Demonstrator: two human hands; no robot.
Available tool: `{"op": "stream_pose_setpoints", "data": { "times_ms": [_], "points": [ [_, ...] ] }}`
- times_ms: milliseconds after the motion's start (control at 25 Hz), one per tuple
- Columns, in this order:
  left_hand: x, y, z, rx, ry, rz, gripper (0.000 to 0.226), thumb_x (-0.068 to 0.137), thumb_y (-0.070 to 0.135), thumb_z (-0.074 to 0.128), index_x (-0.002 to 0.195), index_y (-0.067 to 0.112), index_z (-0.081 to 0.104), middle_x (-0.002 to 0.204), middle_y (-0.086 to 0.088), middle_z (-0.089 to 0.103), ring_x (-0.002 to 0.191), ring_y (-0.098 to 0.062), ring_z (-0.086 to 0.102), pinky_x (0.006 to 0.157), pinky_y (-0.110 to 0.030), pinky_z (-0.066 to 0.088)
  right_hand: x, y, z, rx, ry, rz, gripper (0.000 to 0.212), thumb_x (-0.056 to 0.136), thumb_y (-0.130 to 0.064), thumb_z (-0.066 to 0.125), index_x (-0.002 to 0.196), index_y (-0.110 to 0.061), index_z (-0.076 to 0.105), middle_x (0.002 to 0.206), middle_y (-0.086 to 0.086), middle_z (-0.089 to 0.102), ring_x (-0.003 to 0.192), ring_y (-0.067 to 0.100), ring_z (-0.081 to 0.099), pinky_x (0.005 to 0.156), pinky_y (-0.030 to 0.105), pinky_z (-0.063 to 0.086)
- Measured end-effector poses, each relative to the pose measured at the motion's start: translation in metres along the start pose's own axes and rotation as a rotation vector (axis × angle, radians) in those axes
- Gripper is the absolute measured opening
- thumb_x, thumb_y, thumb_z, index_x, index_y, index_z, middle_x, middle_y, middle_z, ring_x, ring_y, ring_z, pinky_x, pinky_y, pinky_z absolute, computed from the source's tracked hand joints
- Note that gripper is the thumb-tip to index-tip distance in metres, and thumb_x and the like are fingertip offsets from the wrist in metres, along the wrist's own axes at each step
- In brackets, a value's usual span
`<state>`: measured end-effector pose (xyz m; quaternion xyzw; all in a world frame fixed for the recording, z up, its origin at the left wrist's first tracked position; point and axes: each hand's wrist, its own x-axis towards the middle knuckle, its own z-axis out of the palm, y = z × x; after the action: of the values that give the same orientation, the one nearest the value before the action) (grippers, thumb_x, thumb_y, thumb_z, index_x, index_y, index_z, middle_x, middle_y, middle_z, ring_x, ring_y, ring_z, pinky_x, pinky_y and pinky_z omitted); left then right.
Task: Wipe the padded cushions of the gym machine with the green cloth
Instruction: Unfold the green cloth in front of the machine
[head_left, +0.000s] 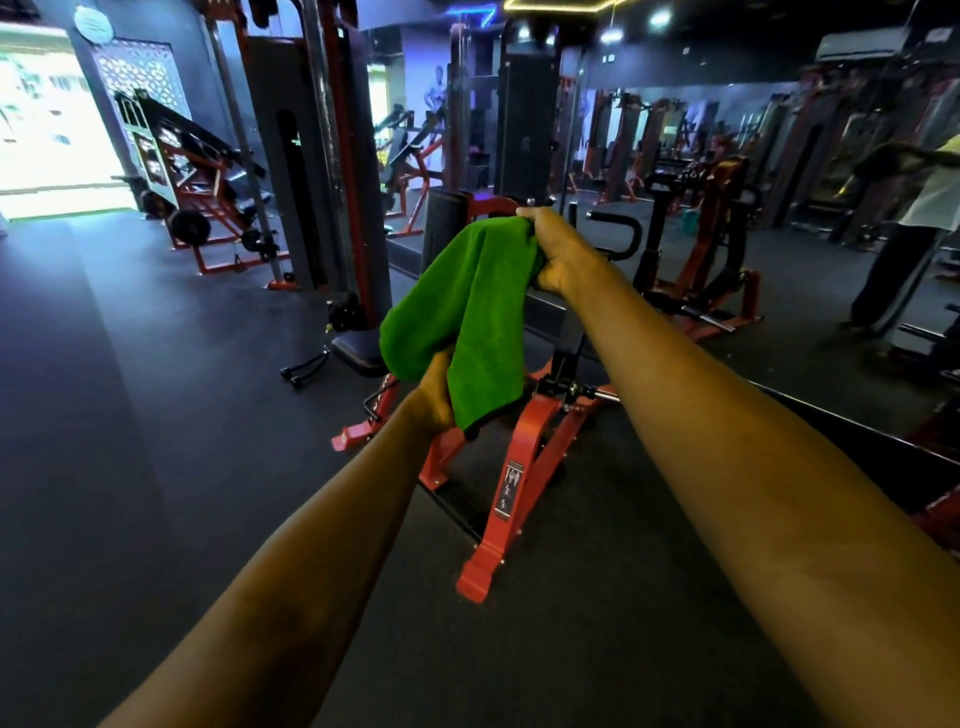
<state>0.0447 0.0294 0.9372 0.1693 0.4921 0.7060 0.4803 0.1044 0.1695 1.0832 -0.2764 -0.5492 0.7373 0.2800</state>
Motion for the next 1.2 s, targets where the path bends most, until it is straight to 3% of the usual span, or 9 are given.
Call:
{"op": "stream_pose_setpoints", "data": {
  "times_ms": [200,360,440,560,600,720,880,1040,1200],
  "points": [
    [0.02,0.029,-0.026,-0.135,0.111,0.054,0.039,0.101,0.007,0.038,0.088,0.006,0.074,0.077,-0.01,0.076,0.069,-0.022,0.075,0.063,-0.034,0.061,0.009,-0.001,-0.031,0.117,0.22,-0.072,0.038,0.104,-0.018,0.04,0.072,-0.008,0.055,0.054,0.01,0.063,0.062,0.026,0.062,0.063,0.037,0.055],
    [0.02,0.042,-0.051,0.081,0.156,-0.01,0.032,0.096,0.005,0.039,0.092,0.008,0.07,0.077,-0.01,0.076,0.076,-0.027,0.072,0.079,-0.041,0.053,0.045,0.018,-0.069,-0.027,0.398,-0.102,0.02,0.097,-0.023,0.049,0.089,-0.008,0.06,0.095,0.018,0.068,0.09,0.033,0.067,0.079,0.043,0.059],
    [0.018,0.053,-0.06,0.08,0.167,-0.019,0.031,0.087,0.009,0.046,0.079,0.012,0.076,0.075,-0.008,0.076,0.075,-0.028,0.071,0.079,-0.037,0.048,0.094,0.04,-0.101,-0.126,0.364,-0.055,0.019,0.092,-0.031,0.06,0.091,-0.012,0.061,0.089,0.012,0.067,0.083,0.029,0.067,0.071,0.036,0.056],
    [0.007,0.069,-0.061,0.164,0.179,0.026,0.022,0.097,0.016,0.049,0.087,0.016,0.069,0.063,0.002,0.072,0.075,-0.02,0.065,0.067,-0.03,0.05,0.105,0.057,-0.117,-0.252,0.32,-0.012,0.063,0.067,-0.045,0.081,0.121,-0.016,0.064,0.106,0.01,0.072,0.091,0.029,0.072,0.064,0.031,0.057],
    [0.009,0.075,-0.061,0.195,0.2,0.074,0.017,0.1,0.017,0.052,0.092,0.014,0.067,0.062,0.003,0.072,0.074,-0.017,0.064,0.061,-0.028,0.052,0.112,0.06,-0.124,-0.304,0.317,-0.041,0.062,0.071,-0.041,0.083,0.123,-0.014,0.064,0.106,0.01,0.072,0.09,0.027,0.072,0.062,0.029,0.055],
    [0.011,0.099,-0.062,0.304,0.239,0.233,0.009,0.094,0.002,0.062,0.102,-0.001,0.066,0.069,-0.003,0.074,0.073,-0.021,0.069,0.054,-0.026,0.058,0.067,0.048,-0.104,-0.339,0.302,-0.079,0.034,0.082,-0.026,0.082,0.106,-0.005,0.071,0.1,0.012,0.074,0.085,0.025,0.072,0.066,0.032,0.058],
    [0.008,0.119,-0.075,0.63,0.163,0.373,0.024,0.085,-0.009,0.07,0.107,-0.006,0.063,0.089,-0.01,0.072,0.085,-0.022,0.068,0.08,-0.031,0.059,0.041,0.041,-0.094,-0.258,0.087,-0.123,0.013,0.084,-0.003,0.077,0.078,-0.007,0.066,0.079,0.01,0.071,0.07,0.02,0.07,0.066,0.03,0.059],
    [0.011,0.111,-0.092,1.188,0.326,0.444,0.035,0.082,0.022,0.083,0.105,-0.003,0.074,0.102,-0.02,0.073,0.094,-0.029,0.068,0.091,-0.046,0.055,0.028,0.05,-0.088,-0.369,0.023,-0.121,0.013,0.079,0.009,0.076,0.082,-0.001,0.068,0.076,0.01,0.07,0.068,0.02,0.069,0.072,0.032,0.058],
    [0.011,0.116,-0.081,1.104,0.402,0.516,0.042,0.085,0.044,0.075,0.085,0.003,0.07,0.084,-0.013,0.064,0.082,-0.023,0.059,0.076,-0.039,0.05,0.034,0.06,-0.09,-0.728,0.148,-0.262,0.027,0.086,-0.019,0.081,0.103,0.001,0.073,0.094,0.011,0.067,0.087,0.021,0.063,0.084,0.036,0.055]
  ]
}}
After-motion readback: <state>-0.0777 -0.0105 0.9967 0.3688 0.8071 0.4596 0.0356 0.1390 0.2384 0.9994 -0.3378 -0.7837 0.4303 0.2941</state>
